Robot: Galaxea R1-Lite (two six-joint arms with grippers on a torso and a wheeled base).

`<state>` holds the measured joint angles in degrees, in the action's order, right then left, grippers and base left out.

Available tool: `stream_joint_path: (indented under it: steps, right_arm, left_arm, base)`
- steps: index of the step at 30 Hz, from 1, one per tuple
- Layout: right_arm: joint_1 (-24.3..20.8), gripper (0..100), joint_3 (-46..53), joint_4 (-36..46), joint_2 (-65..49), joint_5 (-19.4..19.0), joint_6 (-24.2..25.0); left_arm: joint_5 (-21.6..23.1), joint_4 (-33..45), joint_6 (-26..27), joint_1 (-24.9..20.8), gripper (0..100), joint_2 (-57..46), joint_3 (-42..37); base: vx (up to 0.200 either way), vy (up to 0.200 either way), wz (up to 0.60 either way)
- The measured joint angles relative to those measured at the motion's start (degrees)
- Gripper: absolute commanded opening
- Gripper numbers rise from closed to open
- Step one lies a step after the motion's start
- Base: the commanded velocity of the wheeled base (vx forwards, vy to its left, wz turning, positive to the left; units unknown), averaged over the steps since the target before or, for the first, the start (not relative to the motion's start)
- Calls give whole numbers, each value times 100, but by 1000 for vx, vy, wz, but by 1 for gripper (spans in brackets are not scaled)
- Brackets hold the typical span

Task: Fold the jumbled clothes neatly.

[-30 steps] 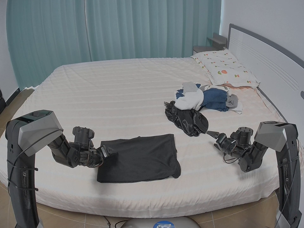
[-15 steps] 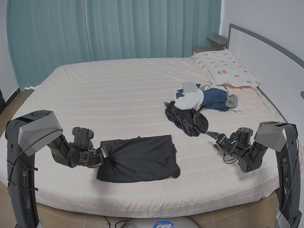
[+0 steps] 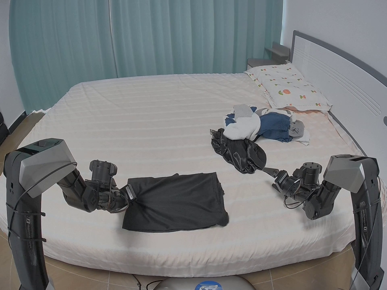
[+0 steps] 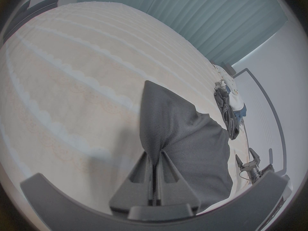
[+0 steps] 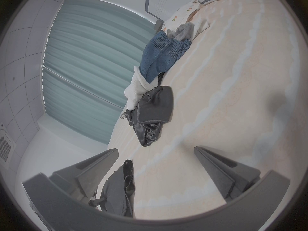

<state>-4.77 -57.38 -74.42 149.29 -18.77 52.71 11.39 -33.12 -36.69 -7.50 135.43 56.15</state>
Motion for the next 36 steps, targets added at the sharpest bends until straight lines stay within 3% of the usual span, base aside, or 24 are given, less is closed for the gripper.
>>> stream_joint_path:
  steps: [36]
  right_arm:
    - [4,100,33,-2,16,9,-41]
  left_arm:
    - [-127,302,-66,150,0,-157,-48]
  base:
    - [0,200,0]
